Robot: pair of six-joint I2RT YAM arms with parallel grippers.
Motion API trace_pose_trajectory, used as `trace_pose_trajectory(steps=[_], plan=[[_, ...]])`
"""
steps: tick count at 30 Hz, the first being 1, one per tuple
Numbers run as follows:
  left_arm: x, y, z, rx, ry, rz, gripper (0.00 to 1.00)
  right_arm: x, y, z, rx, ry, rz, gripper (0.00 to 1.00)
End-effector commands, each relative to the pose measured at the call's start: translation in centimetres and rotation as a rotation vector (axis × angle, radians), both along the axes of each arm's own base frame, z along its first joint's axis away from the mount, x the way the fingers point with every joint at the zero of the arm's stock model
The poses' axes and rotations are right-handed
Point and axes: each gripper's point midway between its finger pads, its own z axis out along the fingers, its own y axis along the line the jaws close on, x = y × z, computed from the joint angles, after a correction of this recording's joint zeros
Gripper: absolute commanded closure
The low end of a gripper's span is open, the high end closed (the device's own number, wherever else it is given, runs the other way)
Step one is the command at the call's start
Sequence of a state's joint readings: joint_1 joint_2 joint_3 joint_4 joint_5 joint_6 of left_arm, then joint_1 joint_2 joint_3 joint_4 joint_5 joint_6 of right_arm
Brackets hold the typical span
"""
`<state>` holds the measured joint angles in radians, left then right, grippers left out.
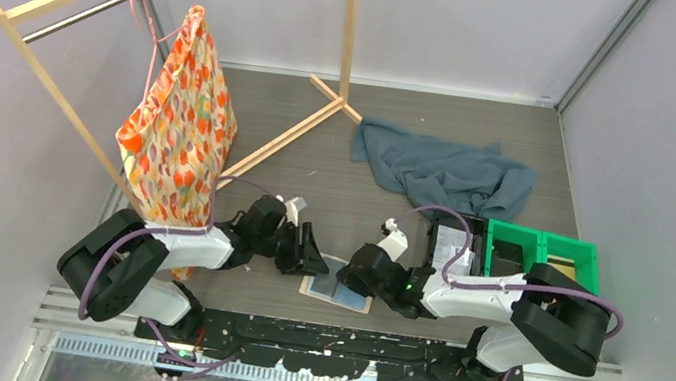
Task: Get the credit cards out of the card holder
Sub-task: Remove the credit card from the card holder.
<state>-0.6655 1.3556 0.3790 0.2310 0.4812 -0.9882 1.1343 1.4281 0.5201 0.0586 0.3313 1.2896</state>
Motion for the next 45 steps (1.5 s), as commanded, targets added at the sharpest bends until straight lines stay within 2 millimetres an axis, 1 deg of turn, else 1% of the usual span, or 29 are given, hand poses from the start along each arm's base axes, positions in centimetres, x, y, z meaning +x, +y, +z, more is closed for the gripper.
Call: trace_pose_trajectory(steps=[1, 6, 8, 12, 20, 24, 27, 31, 32, 34, 36, 42, 45], plan=[[0.3, -0.2, 0.0, -0.016, -0.028, -0.01, 0.52, -0.4, -2.1, -1.8, -0.038, 0.026, -0.042, 0.8], [0.1, 0.4, -0.5, 0.017, -0.027, -0.003, 0.52, -0.6, -2.9, -2.6, -0.011, 0.038, -0.078, 0.84], [0.2, 0.8, -0.8, 0.054, -0.034, 0.0, 0.53, -0.6, -3.4, -3.1, -0.007, 0.045, -0.097, 0.84], [0.2, 2.2, -1.4, 0.15, -0.055, -0.009, 0.53, -0.9, -3.8, -3.5, -0.009, 0.052, -0.099, 0.84], [-0.2, 2.7, -1.4, 0.162, -0.067, -0.007, 0.53, -1.1, -4.2, -4.4, -0.014, 0.065, -0.102, 0.88], [-0.2, 2.5, -0.9, 0.146, -0.076, -0.018, 0.56, -1.2, -4.5, -4.8, -0.03, 0.071, -0.11, 0.89], [-0.1, 2.5, -0.6, 0.152, -0.089, -0.022, 0.59, -1.3, -4.7, -5.1, -0.039, 0.076, -0.114, 0.9], [0.0, 2.3, -0.2, 0.141, -0.101, -0.03, 0.6, -1.4, -4.8, -5.4, -0.024, 0.079, -0.115, 0.92], [-0.1, 2.3, -0.3, 0.143, -0.097, -0.032, 0.62, -1.4, -4.9, -5.5, -0.025, 0.08, -0.117, 0.92], [0.0, 2.4, -0.4, 0.144, -0.097, -0.019, 0.7, -1.5, -4.9, -5.5, -0.026, 0.083, -0.118, 0.93], [0.1, 2.5, -0.4, 0.139, -0.107, -0.006, 0.73, -1.5, -4.9, -5.5, -0.028, 0.083, -0.116, 0.93], [0.3, 1.6, 0.2, 0.098, -0.111, -0.024, 0.75, -1.5, -5.2, -5.3, -0.022, 0.073, -0.115, 0.93], [0.3, 1.2, 0.0, 0.081, -0.095, -0.03, 0.75, -1.5, -5.4, -5.2, -0.023, 0.069, -0.115, 0.94]])
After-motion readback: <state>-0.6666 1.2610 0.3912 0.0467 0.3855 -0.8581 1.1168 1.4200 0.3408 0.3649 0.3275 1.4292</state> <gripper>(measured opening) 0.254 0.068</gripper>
